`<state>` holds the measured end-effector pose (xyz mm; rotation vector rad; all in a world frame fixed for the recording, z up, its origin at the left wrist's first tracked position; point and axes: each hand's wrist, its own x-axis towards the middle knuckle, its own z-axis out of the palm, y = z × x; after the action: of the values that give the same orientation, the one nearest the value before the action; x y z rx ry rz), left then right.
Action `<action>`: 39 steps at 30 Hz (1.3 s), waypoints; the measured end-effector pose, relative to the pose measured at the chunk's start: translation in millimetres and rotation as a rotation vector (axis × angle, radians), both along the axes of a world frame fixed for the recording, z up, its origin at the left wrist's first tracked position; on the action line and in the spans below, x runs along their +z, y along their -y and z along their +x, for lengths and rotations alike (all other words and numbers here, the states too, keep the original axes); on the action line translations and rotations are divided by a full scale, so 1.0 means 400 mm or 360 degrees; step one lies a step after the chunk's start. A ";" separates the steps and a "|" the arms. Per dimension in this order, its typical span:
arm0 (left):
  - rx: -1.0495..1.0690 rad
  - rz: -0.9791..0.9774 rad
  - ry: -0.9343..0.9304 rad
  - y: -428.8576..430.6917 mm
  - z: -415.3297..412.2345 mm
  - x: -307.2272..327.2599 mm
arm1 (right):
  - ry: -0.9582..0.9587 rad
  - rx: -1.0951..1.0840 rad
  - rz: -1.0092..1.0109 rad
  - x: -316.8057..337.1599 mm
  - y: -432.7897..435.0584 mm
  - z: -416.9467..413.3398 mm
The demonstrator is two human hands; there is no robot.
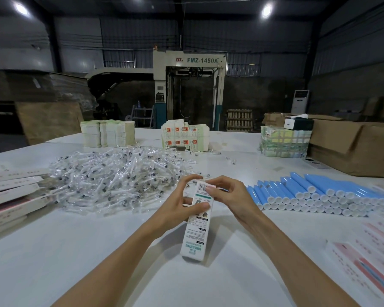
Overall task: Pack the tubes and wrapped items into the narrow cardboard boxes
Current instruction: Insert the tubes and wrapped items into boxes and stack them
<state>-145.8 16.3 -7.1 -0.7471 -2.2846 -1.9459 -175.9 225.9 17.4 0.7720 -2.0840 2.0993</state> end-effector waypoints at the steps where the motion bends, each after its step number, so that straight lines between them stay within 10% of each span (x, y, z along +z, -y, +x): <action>1: -0.0005 0.0003 0.0000 -0.001 0.000 0.000 | -0.0017 -0.0019 0.0013 -0.001 0.001 0.000; 26: 0.0140 0.0288 -0.0001 -0.023 -0.019 -0.013 | 0.0280 0.0022 -0.0508 -0.034 0.025 -0.004; 39: 0.0389 0.0484 -0.0122 0.023 -0.046 -0.019 | 0.0626 0.0365 -0.0089 -0.033 0.073 0.073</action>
<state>-164.4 7.2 -14.6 -0.4767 -1.8731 -2.0402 -146.6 196.7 4.3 0.6619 -2.1925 2.6048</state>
